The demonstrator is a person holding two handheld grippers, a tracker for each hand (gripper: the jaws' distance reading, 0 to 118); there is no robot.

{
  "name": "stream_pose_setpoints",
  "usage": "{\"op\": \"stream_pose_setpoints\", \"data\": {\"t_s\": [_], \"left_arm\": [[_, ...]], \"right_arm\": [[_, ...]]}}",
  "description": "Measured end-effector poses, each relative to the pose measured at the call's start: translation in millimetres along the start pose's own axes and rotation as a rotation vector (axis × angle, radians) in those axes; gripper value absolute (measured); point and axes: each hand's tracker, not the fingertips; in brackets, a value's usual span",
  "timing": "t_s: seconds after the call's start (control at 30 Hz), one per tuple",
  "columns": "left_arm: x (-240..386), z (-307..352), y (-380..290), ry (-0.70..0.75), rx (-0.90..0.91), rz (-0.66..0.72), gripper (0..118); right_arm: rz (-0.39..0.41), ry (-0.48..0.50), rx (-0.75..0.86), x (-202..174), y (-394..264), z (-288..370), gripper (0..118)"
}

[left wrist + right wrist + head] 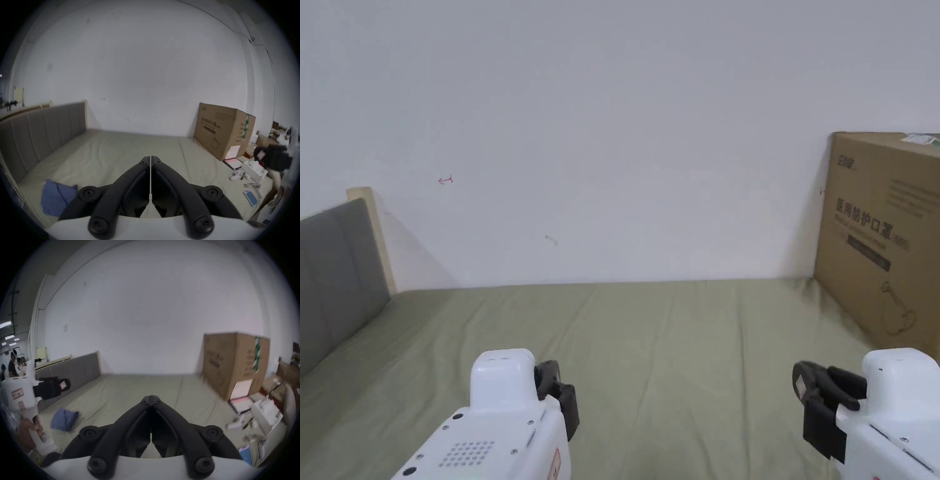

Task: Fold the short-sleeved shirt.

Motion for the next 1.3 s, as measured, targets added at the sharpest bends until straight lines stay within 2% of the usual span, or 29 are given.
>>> {"op": "stream_pose_setpoints", "data": {"t_s": [0.13,0.2,0.23,0.3,0.33,0.4,0.43,0.47,0.53,0.57,0.63,0.67,0.83,1.17,1.3], "left_arm": [[15,23,2,0.055,0.163,-0.082,1],[20,30,5,0.059,0.178,-0.086,1],[22,32,5,0.062,0.184,-0.084,1],[24,35,5,0.065,0.189,-0.078,5],[25,35,6,0.062,0.192,-0.070,23],[23,34,5,0.029,0.186,-0.046,71],[23,31,5,-0.015,0.153,-0.034,100],[23,28,5,-0.030,0.119,-0.034,110],[25,24,3,-0.008,0.105,-0.053,112],[25,25,1,-0.004,0.110,-0.054,113],[23,25,1,-0.011,0.109,-0.036,113],[23,25,0,-0.008,0.102,-0.025,113],[20,22,-1,0.013,0.097,-0.014,113],[11,23,3,0.021,0.103,0.004,113],[17,19,4,0.064,0.076,-0.071,112]], "right_arm": [[0.037,-0.090,0.113,0,1,3,0],[0.028,-0.094,0.123,2,1,1,0],[0.011,-0.096,0.124,3,1,2,4],[-0.023,-0.098,0.114,5,1,0,22],[-0.030,-0.099,0.108,6,1,-1,36],[-0.035,-0.105,0.104,5,0,-1,73],[-0.034,-0.106,0.094,6,-1,-2,84],[-0.036,-0.103,0.089,6,-1,-3,88],[-0.030,-0.106,0.088,4,-3,-2,90],[-0.031,-0.104,0.087,4,-3,-2,95],[-0.058,-0.083,0.099,5,-2,2,115],[-0.051,-0.089,0.103,4,-2,3,118],[0.002,-0.107,0.102,2,-3,3,118],[0.012,-0.105,0.067,2,-7,0,118],[0.014,-0.095,0.059,0,-8,-2,118]]}}
